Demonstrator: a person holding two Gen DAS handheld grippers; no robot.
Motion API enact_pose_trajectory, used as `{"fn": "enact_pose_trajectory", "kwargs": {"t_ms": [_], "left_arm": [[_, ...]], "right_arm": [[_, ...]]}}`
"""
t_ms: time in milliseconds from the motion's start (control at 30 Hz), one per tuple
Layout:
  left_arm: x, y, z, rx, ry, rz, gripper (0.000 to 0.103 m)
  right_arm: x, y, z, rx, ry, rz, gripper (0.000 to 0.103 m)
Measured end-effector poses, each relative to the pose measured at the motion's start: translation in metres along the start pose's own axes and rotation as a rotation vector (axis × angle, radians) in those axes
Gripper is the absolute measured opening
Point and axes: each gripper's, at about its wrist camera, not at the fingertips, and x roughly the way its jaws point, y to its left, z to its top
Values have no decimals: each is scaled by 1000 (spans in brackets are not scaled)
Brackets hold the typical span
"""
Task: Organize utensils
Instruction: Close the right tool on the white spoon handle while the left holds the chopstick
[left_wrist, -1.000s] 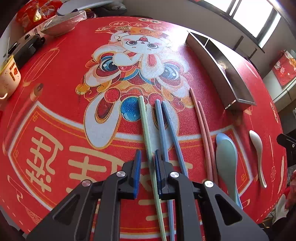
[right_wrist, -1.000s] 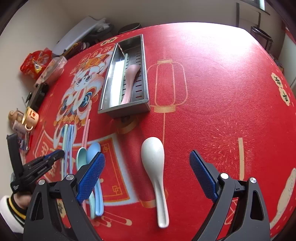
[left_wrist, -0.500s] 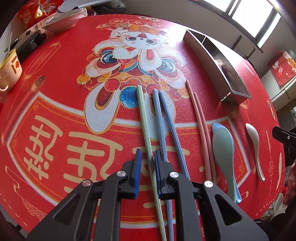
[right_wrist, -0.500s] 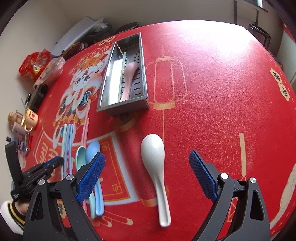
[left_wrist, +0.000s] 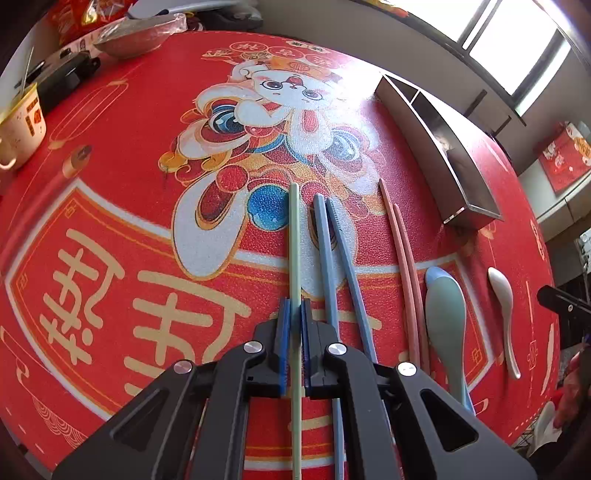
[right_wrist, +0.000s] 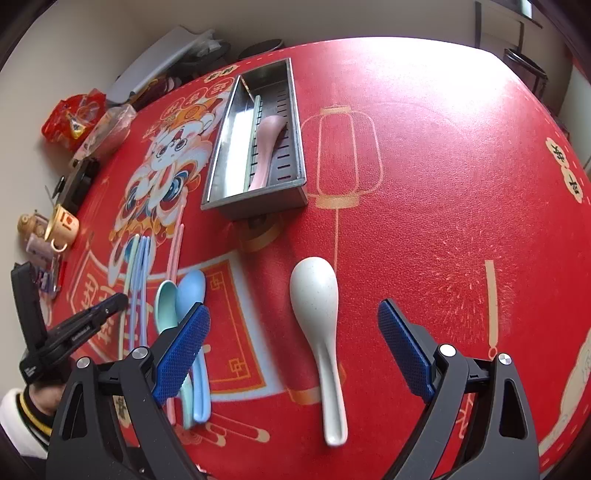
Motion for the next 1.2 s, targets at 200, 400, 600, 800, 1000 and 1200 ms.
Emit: {"fn": "enact_pose_trajectory", "kwargs": {"t_ms": [200,400,600,800,1000,1200], "left_arm": [[-21,5,1,-30,-41,-14,6],[-43,-10,5,8,-77,-67,6],[-51,-32,2,95,-95,-76,6],[-42,-33,-1,90,-72,-92,6],[-35,-34,-1,90,-50,-104,6],[-30,-33,1,82,-41,-113,6]], "right_arm": [[3,0,-5,-4,19,5,89],[9,4,-9,-28,38,10,89],[20,0,-16,-32,67,-6,78],[33,-7,-23,-29,112,-26,57],[37,4,-27,-126,125,-95,39],[39,16,-31,-233,124,-162,27]]}}
